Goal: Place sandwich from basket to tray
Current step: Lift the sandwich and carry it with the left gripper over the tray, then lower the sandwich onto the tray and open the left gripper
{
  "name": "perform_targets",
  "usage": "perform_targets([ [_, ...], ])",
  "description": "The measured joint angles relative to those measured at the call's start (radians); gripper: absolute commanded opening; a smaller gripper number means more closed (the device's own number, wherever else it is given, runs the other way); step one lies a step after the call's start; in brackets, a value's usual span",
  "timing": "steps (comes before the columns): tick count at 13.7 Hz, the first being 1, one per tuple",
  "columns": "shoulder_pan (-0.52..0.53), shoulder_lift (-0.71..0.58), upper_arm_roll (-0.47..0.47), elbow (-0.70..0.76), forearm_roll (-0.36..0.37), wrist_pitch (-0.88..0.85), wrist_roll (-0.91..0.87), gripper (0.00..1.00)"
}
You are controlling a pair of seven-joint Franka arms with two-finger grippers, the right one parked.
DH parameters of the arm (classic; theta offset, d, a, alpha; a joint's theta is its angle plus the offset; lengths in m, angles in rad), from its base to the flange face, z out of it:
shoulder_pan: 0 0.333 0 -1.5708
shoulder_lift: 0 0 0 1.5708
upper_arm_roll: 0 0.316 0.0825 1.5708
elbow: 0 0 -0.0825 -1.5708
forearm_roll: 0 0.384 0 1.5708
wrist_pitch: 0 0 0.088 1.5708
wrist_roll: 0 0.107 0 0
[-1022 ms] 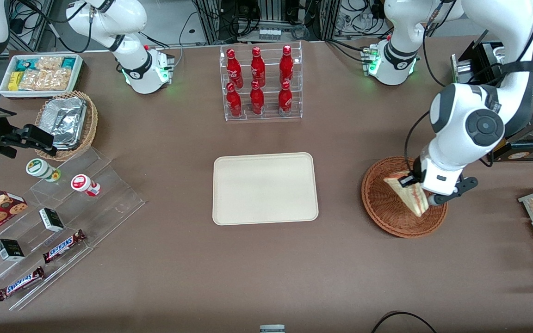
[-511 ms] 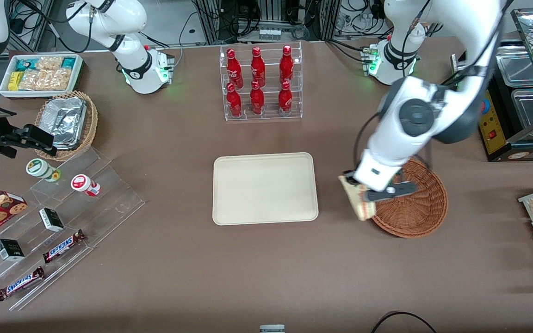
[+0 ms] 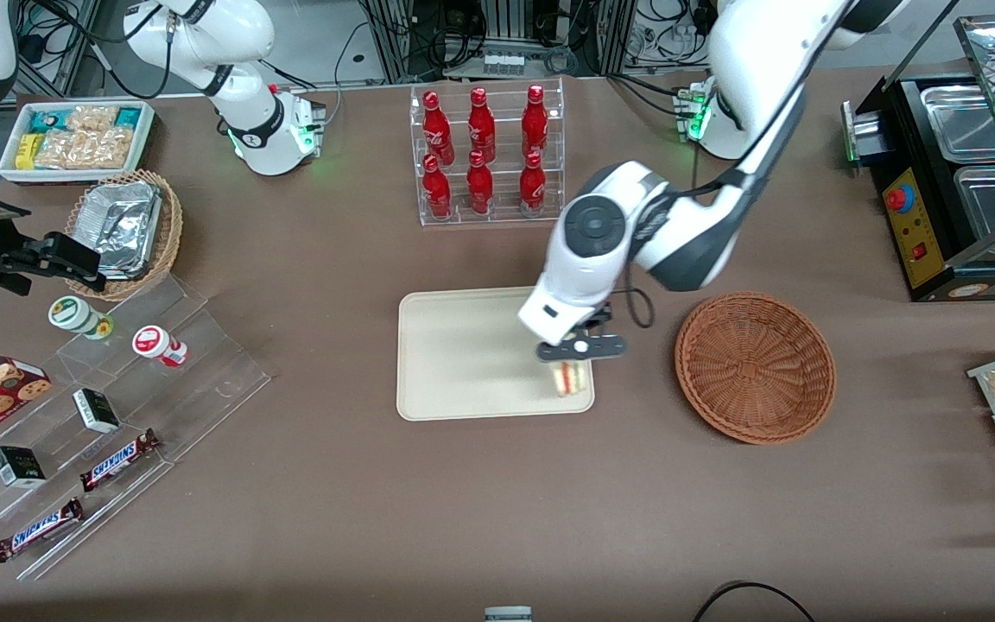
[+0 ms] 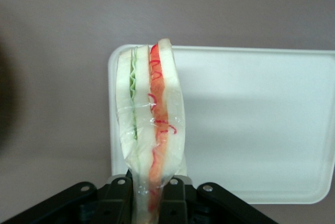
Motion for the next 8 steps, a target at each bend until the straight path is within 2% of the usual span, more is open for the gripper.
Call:
perform_targets([
  [8,-0.124,0.179,0.001,0.104,0.059,0.019,-0.022,0.19],
])
